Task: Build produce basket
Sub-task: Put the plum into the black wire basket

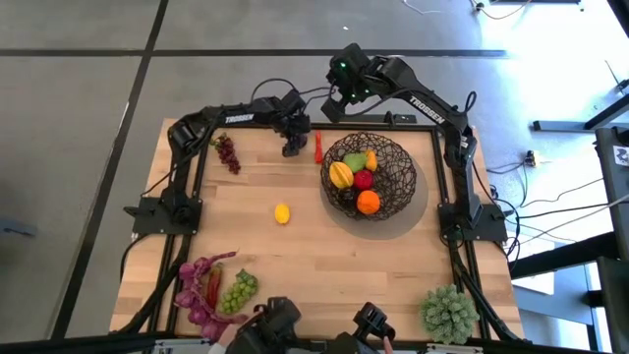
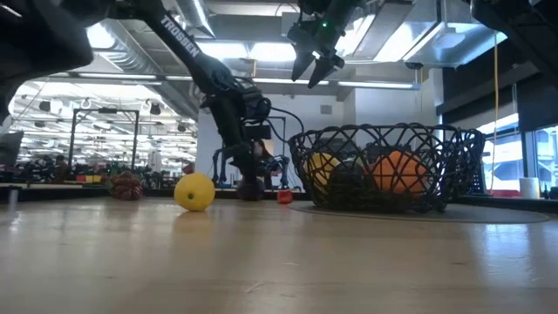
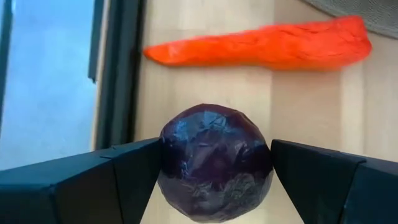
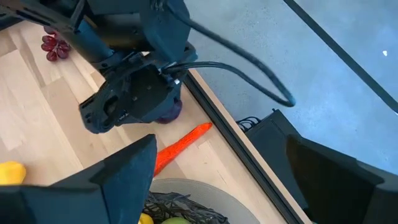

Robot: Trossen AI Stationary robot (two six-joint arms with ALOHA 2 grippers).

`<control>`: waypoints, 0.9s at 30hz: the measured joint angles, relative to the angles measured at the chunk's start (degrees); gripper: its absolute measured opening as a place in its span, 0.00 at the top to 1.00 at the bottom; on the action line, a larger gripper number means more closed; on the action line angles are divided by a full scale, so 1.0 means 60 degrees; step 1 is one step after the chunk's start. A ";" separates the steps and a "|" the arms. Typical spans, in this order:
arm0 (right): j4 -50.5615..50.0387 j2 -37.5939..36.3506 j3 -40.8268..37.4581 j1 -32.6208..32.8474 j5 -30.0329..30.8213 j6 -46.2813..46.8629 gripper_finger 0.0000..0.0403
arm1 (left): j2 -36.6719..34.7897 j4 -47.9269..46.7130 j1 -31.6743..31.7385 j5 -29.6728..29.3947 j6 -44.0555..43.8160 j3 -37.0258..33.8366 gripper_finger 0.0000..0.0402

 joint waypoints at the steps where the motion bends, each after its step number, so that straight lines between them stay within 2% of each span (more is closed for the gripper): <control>1: 0.0001 0.0000 0.0000 0.0000 0.0000 0.0000 0.15 | 0.0000 -0.0044 -0.0044 -0.0016 -0.0174 0.0000 0.30; 7: 0.0001 0.0000 0.0000 0.0000 0.0000 -0.0005 0.15 | 0.0021 -0.0573 -0.0330 -0.0027 -0.1265 -0.0017 0.30; 14: 0.0001 0.0000 0.0000 0.0000 0.0000 -0.0249 0.15 | 0.0055 -0.0396 -0.0548 -0.0560 -0.0986 -0.0047 0.30; 21: -0.0010 0.0000 0.0000 0.0000 0.0000 -0.0268 0.15 | 0.0126 -0.0418 -0.0534 -0.0659 -0.0822 -0.0453 0.30; 27: -0.0007 0.0000 0.0000 0.0000 0.0000 -0.0282 0.15 | 0.0071 -0.0208 -0.0545 -0.0741 -0.0603 -0.0614 0.34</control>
